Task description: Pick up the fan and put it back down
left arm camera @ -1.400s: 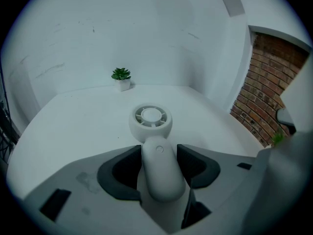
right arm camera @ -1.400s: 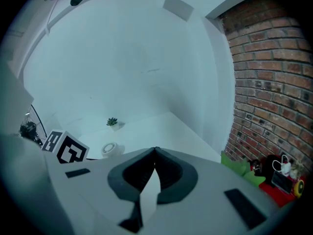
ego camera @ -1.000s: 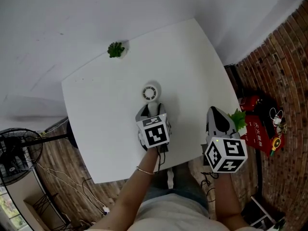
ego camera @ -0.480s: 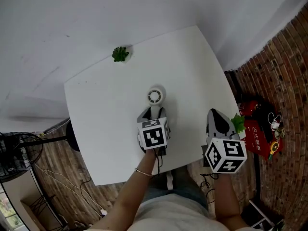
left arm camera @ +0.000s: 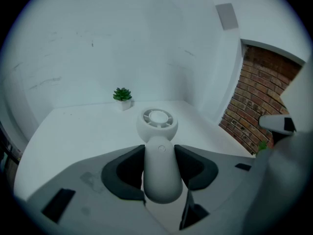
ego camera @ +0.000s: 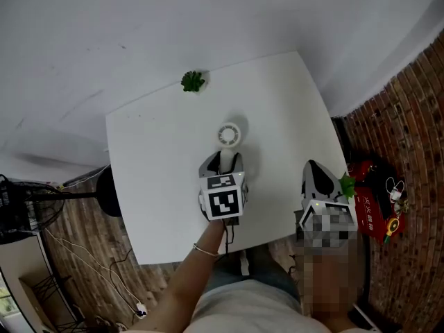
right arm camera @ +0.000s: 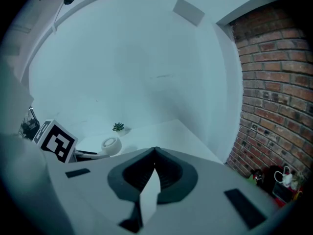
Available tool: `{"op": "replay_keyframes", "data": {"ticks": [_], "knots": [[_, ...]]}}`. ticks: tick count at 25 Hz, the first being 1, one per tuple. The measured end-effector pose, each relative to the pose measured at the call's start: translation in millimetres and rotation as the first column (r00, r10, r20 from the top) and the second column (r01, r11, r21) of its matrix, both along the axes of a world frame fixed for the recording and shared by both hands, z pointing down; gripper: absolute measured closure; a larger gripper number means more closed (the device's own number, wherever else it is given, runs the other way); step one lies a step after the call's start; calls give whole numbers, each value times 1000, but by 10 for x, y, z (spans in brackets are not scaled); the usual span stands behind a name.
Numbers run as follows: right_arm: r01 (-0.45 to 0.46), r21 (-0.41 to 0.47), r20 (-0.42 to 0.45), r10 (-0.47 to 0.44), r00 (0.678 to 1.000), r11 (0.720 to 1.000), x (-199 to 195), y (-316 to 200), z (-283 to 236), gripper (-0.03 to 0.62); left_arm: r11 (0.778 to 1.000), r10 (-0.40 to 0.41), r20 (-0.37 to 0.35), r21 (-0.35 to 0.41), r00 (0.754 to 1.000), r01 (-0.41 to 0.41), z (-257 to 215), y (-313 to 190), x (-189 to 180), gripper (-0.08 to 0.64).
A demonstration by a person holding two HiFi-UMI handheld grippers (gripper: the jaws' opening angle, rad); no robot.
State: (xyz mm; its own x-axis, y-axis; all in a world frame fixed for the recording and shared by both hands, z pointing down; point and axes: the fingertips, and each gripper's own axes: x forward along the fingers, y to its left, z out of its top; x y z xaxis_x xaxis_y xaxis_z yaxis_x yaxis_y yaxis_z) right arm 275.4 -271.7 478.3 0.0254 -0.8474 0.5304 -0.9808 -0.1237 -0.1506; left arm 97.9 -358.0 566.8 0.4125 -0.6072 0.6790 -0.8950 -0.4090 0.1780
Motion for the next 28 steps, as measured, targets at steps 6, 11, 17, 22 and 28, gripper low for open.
{"op": "replay_keyframes", "data": {"ticks": [6, 11, 17, 22, 28], "knots": [[55, 64, -43, -52, 998, 996, -118, -149, -284, 591, 991, -65, -31, 118, 997, 68, -501, -101, -346, 370], [101, 139, -66, -92, 994, 985, -252, -343, -596, 591, 961, -129, -62, 239, 990, 140, -1047, -130, -756, 370], [173, 247, -79, -158, 984, 953, -522, -604, -1018, 591, 869, -225, -90, 432, 970, 242, -1870, -98, -1344, 370], [248, 338, -104, -226, 969, 908, -885, -718, -1439, 591, 756, -313, -147, 559, 938, 340, -2492, 71, -1836, 370], [331, 434, -140, -300, 944, 838, -1334, -763, -1960, 591, 648, -391, -198, 635, 899, 421, -2943, 293, -2326, 370]]}}
